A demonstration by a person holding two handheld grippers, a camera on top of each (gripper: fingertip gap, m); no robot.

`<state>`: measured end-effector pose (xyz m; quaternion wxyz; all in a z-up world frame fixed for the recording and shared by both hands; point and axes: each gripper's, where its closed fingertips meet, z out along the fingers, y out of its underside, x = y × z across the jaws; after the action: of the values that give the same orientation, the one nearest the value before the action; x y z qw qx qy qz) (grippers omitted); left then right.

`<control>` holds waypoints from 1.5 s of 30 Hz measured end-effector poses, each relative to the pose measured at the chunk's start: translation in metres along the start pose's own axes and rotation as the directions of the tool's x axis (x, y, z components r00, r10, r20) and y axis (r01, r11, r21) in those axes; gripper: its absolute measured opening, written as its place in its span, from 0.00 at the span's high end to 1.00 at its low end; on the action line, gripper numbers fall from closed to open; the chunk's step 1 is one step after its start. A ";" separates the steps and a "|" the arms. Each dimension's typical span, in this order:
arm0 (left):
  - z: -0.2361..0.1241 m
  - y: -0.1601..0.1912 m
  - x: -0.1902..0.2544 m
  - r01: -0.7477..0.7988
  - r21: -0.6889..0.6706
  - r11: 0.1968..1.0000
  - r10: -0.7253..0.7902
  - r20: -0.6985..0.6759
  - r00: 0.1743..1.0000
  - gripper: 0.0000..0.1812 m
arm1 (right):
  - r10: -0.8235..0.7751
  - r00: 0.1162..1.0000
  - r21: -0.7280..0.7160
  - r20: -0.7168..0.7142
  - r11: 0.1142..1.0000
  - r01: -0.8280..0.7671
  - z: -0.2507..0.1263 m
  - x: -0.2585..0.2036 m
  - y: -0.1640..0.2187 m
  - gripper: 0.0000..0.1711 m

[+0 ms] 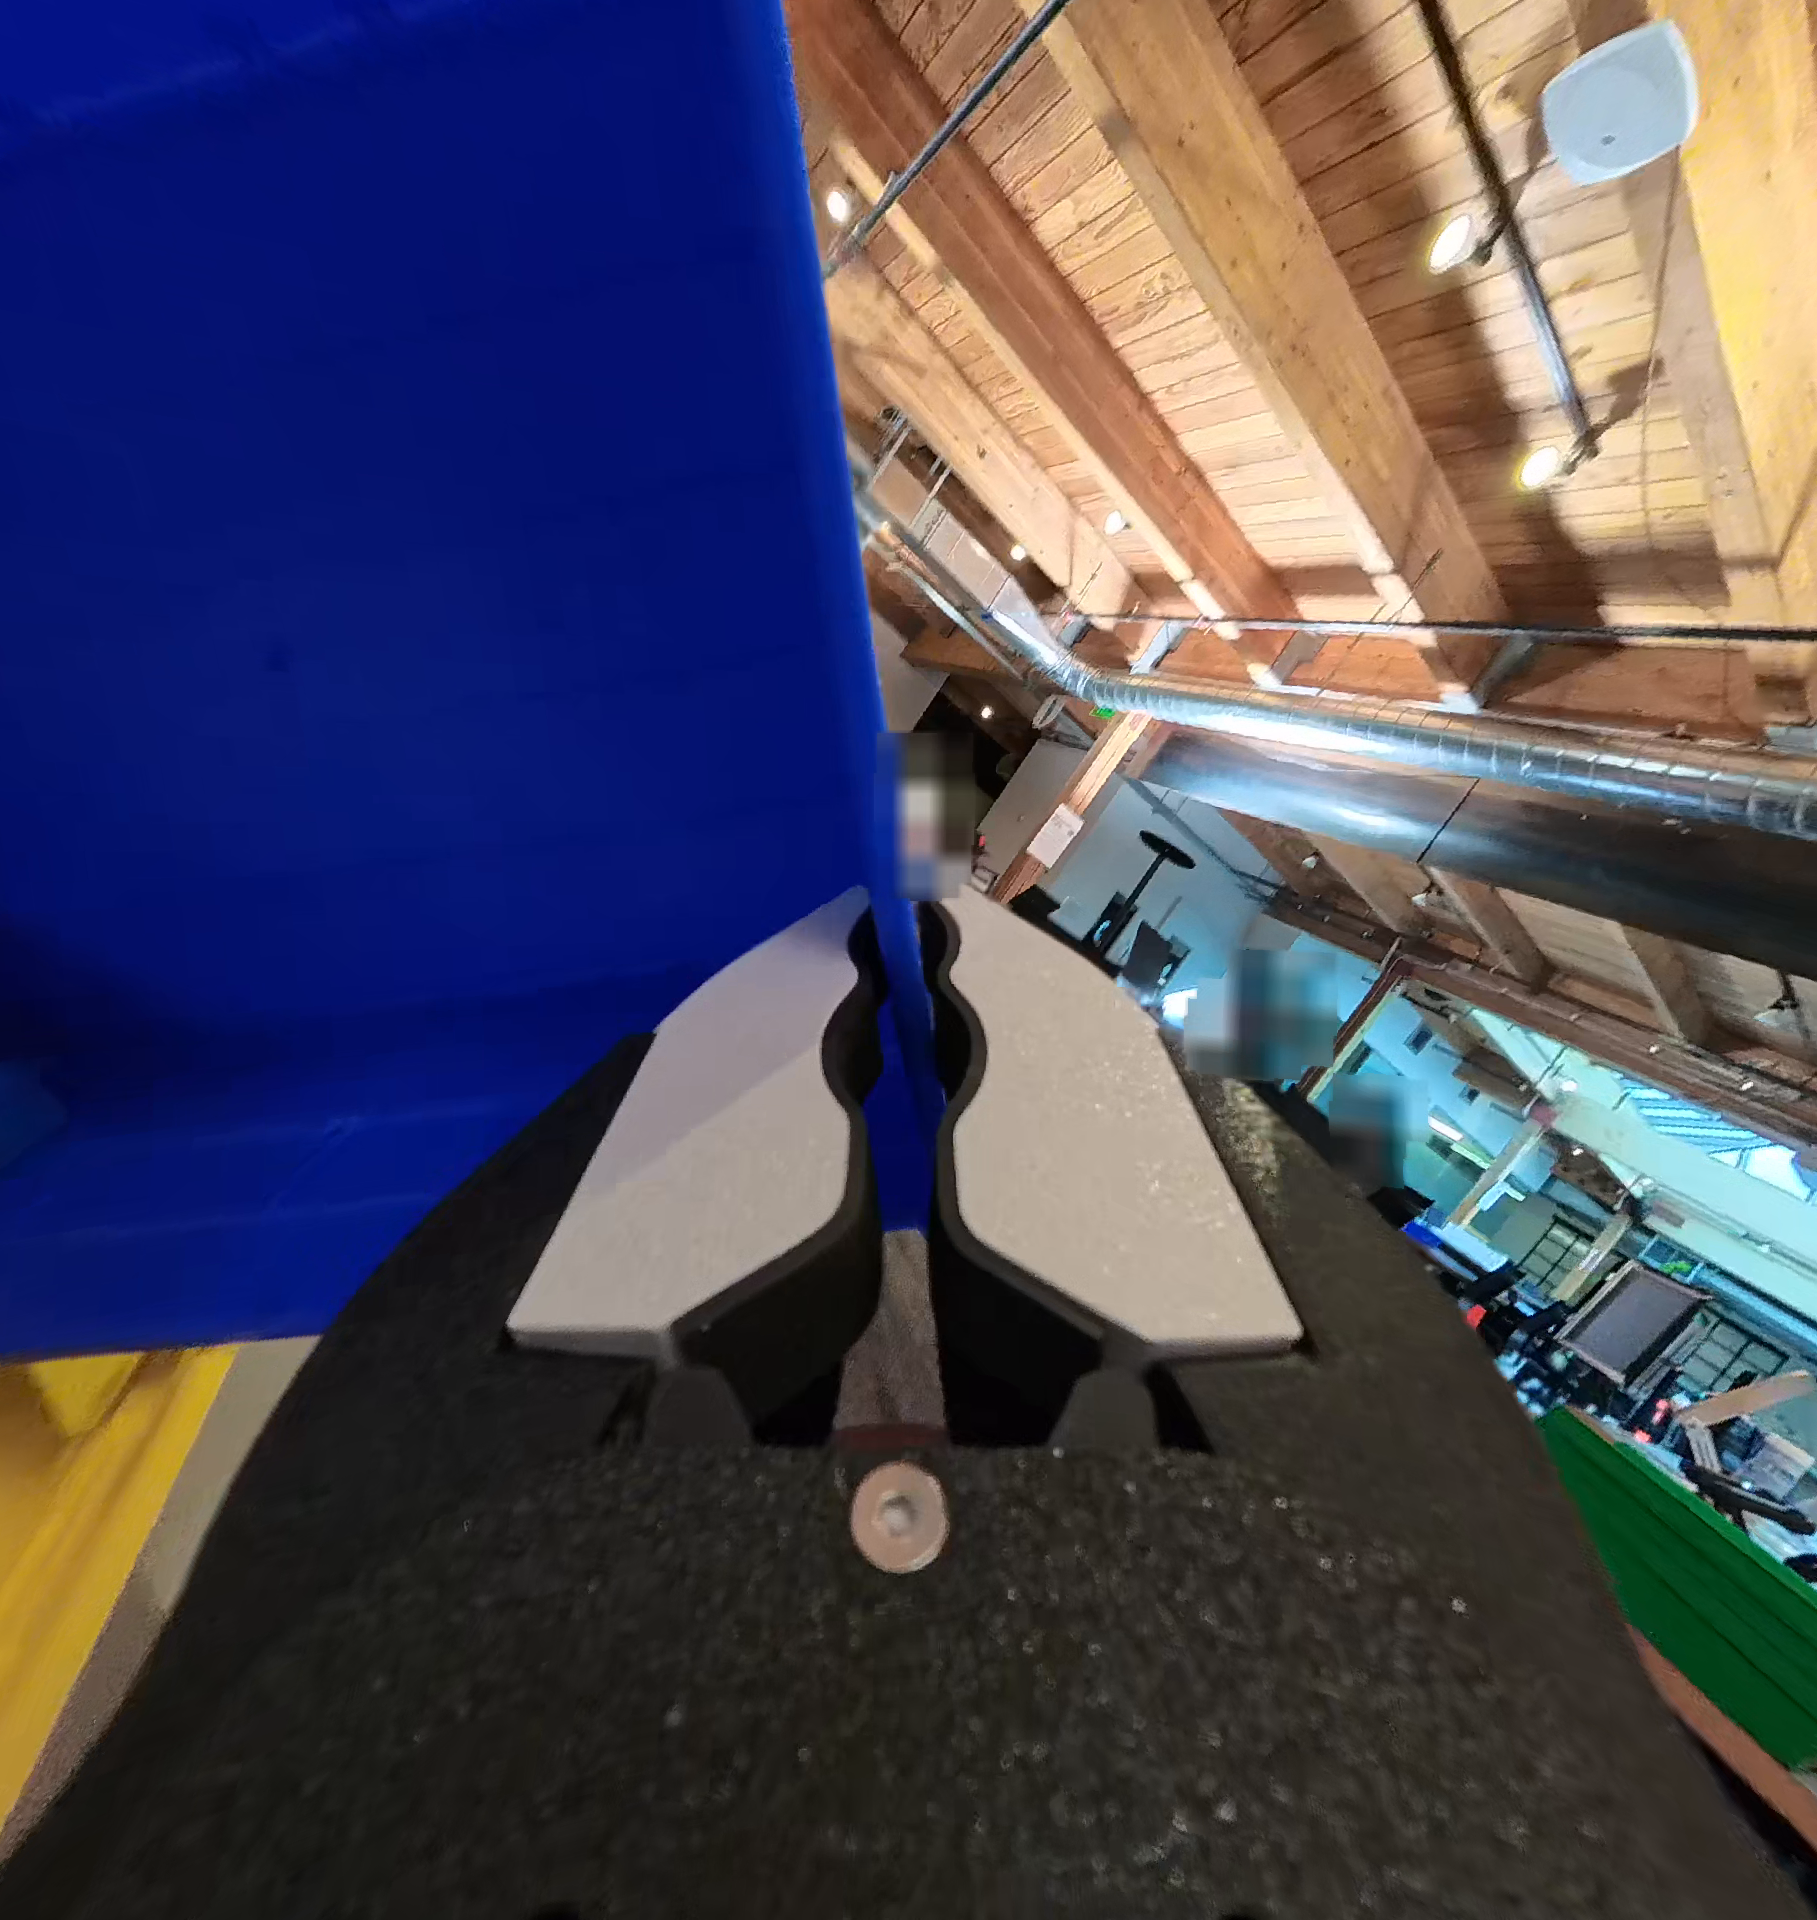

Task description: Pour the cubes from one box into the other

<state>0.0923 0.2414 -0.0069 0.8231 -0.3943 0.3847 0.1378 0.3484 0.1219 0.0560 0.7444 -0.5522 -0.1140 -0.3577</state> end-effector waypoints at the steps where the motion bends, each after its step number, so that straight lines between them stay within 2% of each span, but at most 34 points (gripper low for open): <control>1: -0.001 -0.004 -0.003 0.001 0.010 1.000 -0.001 0.016 1.000 0.99 | -0.008 1.000 0.020 -0.013 1.000 0.008 -0.002 0.003 -0.005 0.97; 11: 0.015 -0.026 -0.031 0.027 0.038 0.999 -0.031 0.102 0.994 0.99 | -0.065 0.996 0.115 -0.067 0.991 0.072 0.007 0.029 -0.041 0.98; 19: 0.059 -0.063 -0.082 0.090 0.056 0.994 -0.099 0.193 0.976 0.98 | -0.108 0.990 0.187 -0.095 0.974 0.125 0.050 0.079 -0.109 0.97; 24: 0.046 -0.063 -0.089 0.078 0.049 0.996 -0.086 0.174 0.981 0.99 | -0.088 0.996 0.153 -0.017 0.984 0.089 0.045 0.071 -0.107 0.97; 26: 0.028 -0.064 -0.099 0.084 0.038 0.996 -0.088 0.154 0.984 0.99 | -0.069 0.996 0.130 0.062 0.990 0.061 0.044 0.066 -0.123 0.98; 29: -0.006 -0.065 -0.142 0.140 0.000 0.990 -0.139 0.139 0.981 0.99 | -0.090 0.971 0.056 0.222 0.995 0.079 0.051 0.051 -0.169 0.98; 34: -0.076 -0.027 -0.224 0.346 -0.250 0.904 -0.334 0.091 0.938 0.98 | -0.122 0.828 -0.095 0.546 0.974 0.206 0.071 -0.024 -0.264 0.98; 37: -0.142 0.002 -0.277 0.377 -0.374 0.847 -0.348 0.145 0.926 0.98 | -0.152 0.707 -0.055 0.690 0.964 0.260 0.079 -0.097 -0.332 0.98; 39: -0.193 0.026 -0.311 0.399 -0.464 0.791 -0.349 0.192 0.917 0.98 | -0.170 0.594 -0.021 0.786 0.953 0.301 0.076 -0.160 -0.371 0.98; 42: -0.273 0.070 -0.347 0.492 -0.588 0.642 -0.407 0.283 0.869 0.99 | -0.188 0.386 0.032 0.903 0.926 0.376 0.060 -0.265 -0.416 0.98; 45: -0.346 0.116 -0.354 0.514 -0.706 0.487 -0.406 0.338 0.849 0.99 | -0.215 0.190 0.108 0.958 0.884 0.455 0.039 -0.374 -0.440 0.98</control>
<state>-0.3868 0.0824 0.0568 0.5994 -0.7873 0.1146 0.0886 -0.2017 0.2498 0.1848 0.3671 -0.6859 -0.6171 -0.1181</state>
